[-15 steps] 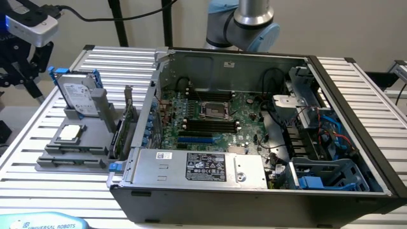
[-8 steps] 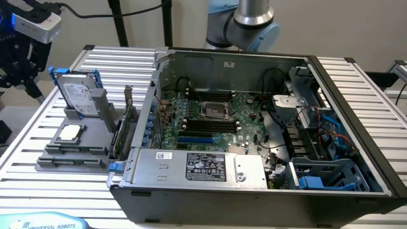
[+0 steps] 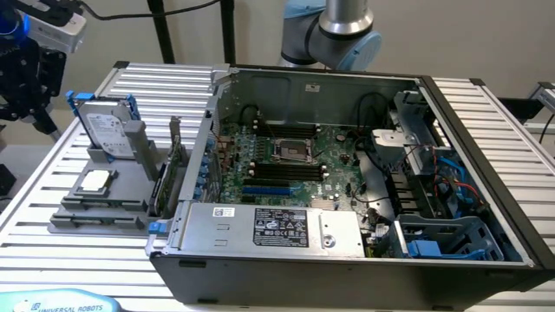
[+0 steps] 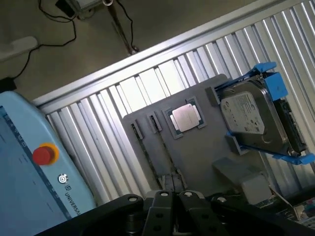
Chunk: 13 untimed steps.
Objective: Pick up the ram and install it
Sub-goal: 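Pick up the ram and move it above insertion slot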
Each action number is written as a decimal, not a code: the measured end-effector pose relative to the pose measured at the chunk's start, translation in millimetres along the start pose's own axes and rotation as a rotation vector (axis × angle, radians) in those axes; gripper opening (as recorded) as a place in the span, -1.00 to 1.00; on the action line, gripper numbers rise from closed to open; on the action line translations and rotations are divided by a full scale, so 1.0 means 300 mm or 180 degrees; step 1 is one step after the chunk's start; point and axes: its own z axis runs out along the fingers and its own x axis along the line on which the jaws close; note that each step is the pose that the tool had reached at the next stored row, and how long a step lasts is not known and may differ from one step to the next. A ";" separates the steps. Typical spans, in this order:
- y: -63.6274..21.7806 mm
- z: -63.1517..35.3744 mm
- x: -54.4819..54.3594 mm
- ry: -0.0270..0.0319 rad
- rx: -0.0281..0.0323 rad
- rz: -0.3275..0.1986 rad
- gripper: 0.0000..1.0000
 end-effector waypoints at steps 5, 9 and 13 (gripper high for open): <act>0.000 0.002 0.000 0.0014 -0.0003 -0.0288 -0.79; 0.000 0.004 0.000 0.0025 -0.0007 -0.0517 -0.79; 0.000 0.007 0.000 0.0036 -0.0010 -0.0748 -0.79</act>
